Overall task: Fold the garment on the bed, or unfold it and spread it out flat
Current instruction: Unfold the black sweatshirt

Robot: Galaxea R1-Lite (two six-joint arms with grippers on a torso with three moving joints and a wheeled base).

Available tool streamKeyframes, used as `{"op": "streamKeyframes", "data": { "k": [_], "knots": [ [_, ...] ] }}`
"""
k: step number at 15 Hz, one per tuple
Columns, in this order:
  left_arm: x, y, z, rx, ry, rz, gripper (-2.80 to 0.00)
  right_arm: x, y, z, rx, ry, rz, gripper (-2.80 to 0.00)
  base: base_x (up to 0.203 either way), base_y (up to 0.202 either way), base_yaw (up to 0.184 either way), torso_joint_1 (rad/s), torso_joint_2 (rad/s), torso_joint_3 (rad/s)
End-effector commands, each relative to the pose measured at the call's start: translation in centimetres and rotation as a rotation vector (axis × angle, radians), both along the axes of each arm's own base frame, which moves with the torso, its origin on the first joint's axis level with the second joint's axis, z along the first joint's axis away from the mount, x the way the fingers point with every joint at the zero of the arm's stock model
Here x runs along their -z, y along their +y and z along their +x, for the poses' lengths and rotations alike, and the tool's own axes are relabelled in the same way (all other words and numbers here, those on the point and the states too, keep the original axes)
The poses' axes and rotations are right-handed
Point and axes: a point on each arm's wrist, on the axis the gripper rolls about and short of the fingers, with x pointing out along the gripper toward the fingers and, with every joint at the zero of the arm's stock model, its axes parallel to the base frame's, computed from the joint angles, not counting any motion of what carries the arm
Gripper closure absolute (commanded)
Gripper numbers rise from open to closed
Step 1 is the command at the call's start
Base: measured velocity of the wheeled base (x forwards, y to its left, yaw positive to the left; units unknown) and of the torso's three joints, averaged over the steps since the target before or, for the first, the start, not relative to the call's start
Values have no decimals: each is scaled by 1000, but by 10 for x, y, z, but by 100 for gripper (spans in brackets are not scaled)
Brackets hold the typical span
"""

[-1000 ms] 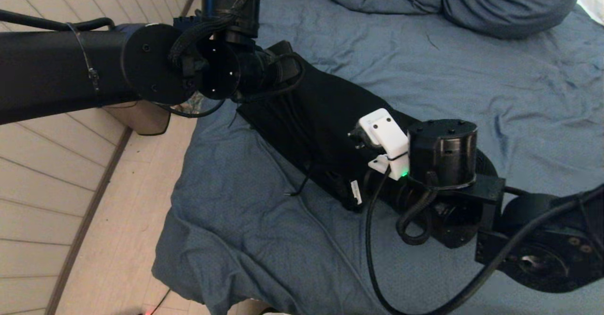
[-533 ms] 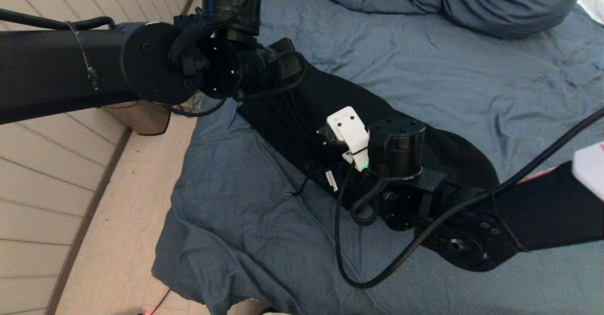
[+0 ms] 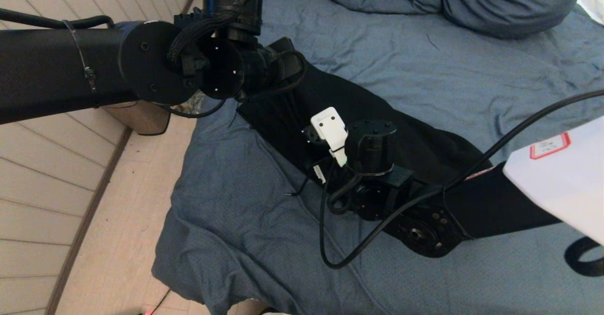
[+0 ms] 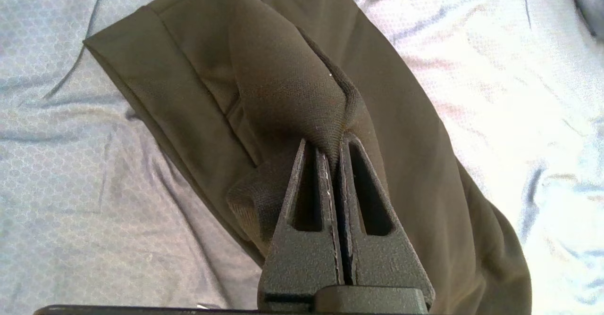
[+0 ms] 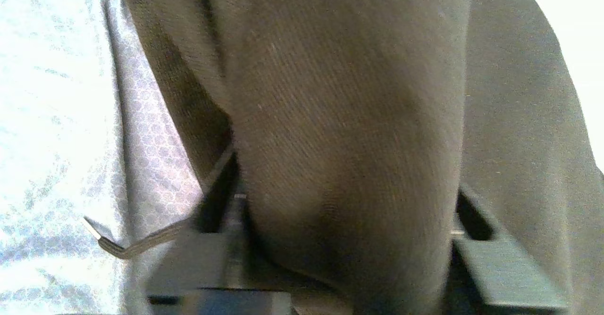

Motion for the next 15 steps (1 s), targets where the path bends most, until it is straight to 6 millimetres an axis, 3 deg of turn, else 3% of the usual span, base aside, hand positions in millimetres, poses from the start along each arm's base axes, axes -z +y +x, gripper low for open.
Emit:
{"op": "streamKeyframes", "data": {
  "k": [1, 8, 12, 15],
  "knots": [
    [0, -1, -2, 2, 1, -4, 0, 3, 3, 3, 3, -1, -2, 0, 0, 0, 0, 0, 0, 0],
    [28, -4, -6, -9, 89, 28, 0, -32, -13, 32, 94, -104, 83, 0, 0, 0, 0, 0, 0, 0],
    [21, 4, -13, -12, 84, 21, 0, -55, -29, 52, 153, -165, 126, 0, 0, 0, 0, 0, 0, 0],
    [16, 9, -16, -15, 74, 16, 0, -73, -52, 70, 220, -207, 148, 0, 0, 0, 0, 0, 0, 0]
  ]
}}
